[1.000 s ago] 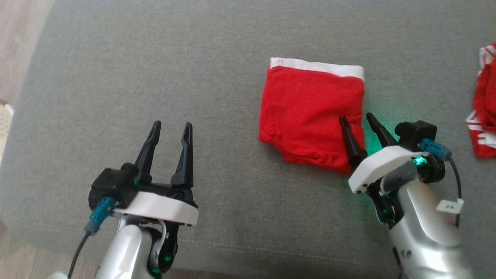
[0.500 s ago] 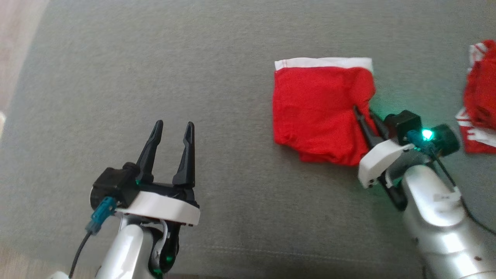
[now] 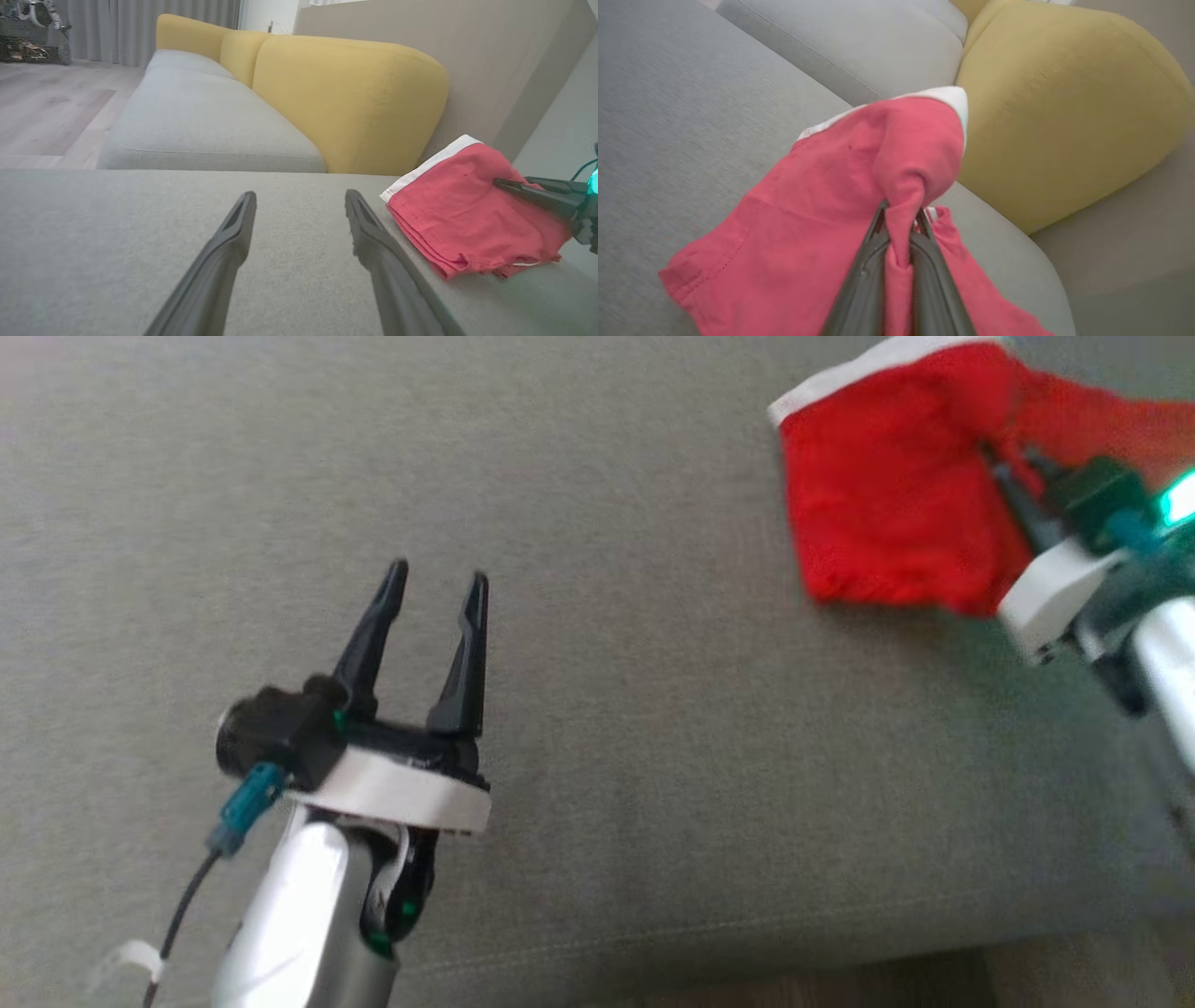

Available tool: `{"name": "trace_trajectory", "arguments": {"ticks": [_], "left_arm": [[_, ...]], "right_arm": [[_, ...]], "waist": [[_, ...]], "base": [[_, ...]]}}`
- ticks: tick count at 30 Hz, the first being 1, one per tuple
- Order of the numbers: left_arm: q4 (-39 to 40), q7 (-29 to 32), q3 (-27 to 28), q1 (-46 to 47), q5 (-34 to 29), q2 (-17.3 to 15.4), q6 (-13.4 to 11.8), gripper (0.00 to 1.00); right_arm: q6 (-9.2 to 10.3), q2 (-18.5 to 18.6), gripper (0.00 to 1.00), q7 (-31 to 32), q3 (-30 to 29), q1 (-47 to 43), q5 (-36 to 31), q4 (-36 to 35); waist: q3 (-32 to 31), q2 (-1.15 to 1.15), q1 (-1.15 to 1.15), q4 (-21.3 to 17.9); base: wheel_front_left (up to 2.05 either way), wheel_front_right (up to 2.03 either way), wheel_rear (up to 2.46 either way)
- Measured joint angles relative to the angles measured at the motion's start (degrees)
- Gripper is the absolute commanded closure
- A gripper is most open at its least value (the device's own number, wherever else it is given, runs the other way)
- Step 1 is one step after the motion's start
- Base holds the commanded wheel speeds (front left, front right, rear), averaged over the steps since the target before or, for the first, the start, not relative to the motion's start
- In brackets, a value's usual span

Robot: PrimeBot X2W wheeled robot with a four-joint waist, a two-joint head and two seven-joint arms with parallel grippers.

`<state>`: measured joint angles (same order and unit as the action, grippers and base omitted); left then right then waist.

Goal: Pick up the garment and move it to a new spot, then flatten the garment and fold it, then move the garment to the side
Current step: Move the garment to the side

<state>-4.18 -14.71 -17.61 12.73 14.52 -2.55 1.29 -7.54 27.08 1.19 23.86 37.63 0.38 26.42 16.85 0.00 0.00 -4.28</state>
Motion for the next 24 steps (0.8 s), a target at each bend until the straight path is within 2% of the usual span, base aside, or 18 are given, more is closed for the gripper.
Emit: {"name": "trace_trajectory", "arguments": {"ticks": [6, 10, 19, 23, 24], "left_arm": [[-0.2, 0.0, 0.9, 3.2, -1.5, 0.1, 1.6, 0.00], [-0.4, 0.0, 1.6, 4.1, -2.3, 0.1, 2.3, 0.00], [-0.5, 0.0, 4.6, 5.6, -3.9, 0.1, 3.8, 0.00], [-0.7, 0.0, 6.3, 6.7, -4.4, 0.2, 4.4, 0.00], [-0.7, 0.0, 6.7, 6.7, -4.4, 0.1, 4.5, 0.00]], "right_arm": [[0.00, 5.6, 1.00, 4.3, 0.1, 4.5, 4.9, -2.1], [0.00, 7.3, 1.00, 5.6, -2.4, 5.0, 5.4, -1.8], [0.00, 7.3, 1.00, 11.8, -8.2, 5.0, 4.5, -2.8], [0.00, 5.9, 1.00, 15.9, -10.6, 4.7, 3.5, -2.9], [0.00, 5.7, 0.45, 16.5, -10.8, 4.5, 3.1, -2.9]], "waist": [[4.8, 0.00, 0.00, -3.2], [7.2, 0.00, 0.01, -4.3], [12.1, 0.00, 0.01, -6.1], [13.0, 0.00, 0.00, -6.1], [13.0, 0.00, 0.00, -6.1]], "base": [[0.00, 0.00, 0.00], [0.00, 0.00, 0.00], [0.00, 0.00, 0.00], [0.00, 0.00, 0.00], [0.00, 0.00, 0.00]]}}
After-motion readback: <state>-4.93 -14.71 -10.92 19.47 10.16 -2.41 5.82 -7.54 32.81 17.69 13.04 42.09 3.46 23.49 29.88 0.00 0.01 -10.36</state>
